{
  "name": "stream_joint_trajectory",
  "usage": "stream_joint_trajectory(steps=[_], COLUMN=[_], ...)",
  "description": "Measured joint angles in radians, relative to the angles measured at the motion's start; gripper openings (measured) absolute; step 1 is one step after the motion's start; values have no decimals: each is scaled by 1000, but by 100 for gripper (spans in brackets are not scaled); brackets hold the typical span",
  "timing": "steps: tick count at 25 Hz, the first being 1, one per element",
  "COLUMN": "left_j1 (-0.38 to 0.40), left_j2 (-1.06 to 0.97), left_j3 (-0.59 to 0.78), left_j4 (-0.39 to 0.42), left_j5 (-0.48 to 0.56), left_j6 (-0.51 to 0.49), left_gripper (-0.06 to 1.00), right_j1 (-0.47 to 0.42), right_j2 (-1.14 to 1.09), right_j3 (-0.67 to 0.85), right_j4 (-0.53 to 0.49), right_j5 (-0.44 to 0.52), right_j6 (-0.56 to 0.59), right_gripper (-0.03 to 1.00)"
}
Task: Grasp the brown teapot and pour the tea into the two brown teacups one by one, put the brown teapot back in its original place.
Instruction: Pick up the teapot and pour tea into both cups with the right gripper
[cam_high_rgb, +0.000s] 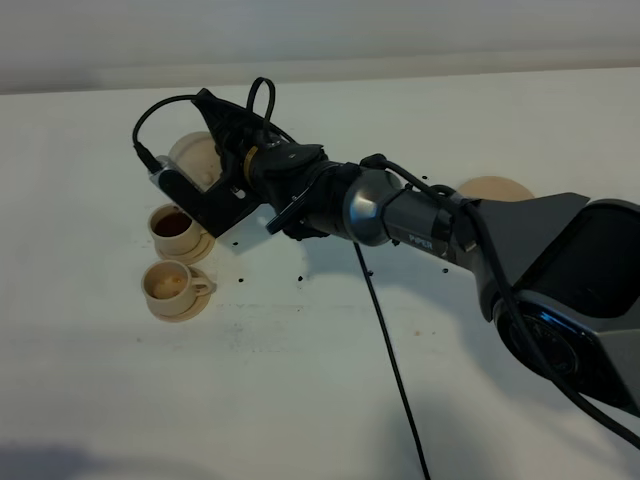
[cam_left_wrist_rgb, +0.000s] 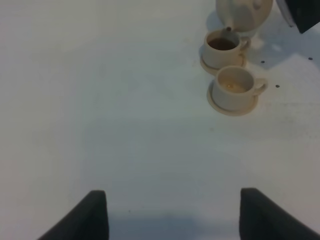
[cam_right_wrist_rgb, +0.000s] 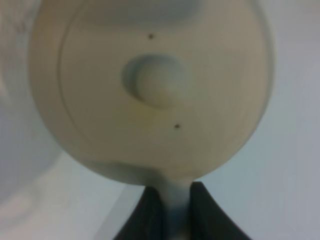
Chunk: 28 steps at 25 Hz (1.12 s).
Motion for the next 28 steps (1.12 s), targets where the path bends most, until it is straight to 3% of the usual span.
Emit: stream_joint_trajectory(steps=[16,21,28], left_j1=[0,0,0], left_j2=[0,0,0], left_j3=[0,0,0], left_j4=[0,0,0], left_j5=[0,0,0], left_j6=[0,0,0], left_gripper=[53,53,53], right_j1=[8,9,9], right_j2=[-58,-84,-169], right_j3=[0,0,0], right_j4=[270,466,822], right_j5=[106,169,452], right_j6=[-2,-4,-7], right_gripper=[9,9,9])
